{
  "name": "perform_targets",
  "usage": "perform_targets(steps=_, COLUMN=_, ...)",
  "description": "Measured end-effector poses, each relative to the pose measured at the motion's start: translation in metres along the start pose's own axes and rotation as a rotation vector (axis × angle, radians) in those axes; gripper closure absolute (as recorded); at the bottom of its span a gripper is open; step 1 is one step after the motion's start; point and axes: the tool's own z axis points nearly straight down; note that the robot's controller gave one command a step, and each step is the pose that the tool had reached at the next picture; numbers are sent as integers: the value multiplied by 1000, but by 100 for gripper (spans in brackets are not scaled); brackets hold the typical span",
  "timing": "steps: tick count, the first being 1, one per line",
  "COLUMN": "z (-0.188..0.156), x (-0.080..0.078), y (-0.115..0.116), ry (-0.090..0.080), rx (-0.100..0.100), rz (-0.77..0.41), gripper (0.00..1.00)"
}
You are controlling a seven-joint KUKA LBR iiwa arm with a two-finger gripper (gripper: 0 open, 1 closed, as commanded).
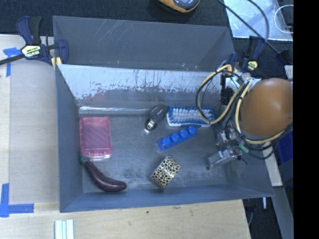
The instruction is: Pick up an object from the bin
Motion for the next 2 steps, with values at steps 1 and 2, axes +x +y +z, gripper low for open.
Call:
perform_targets(steps=1, z=0, x=0, y=0, ry=0, rx=0, rz=1, gripper=100)
perform_targets(steps=2, z=0, x=0, y=0, ry=0, rx=0, rz=0, gripper=100)
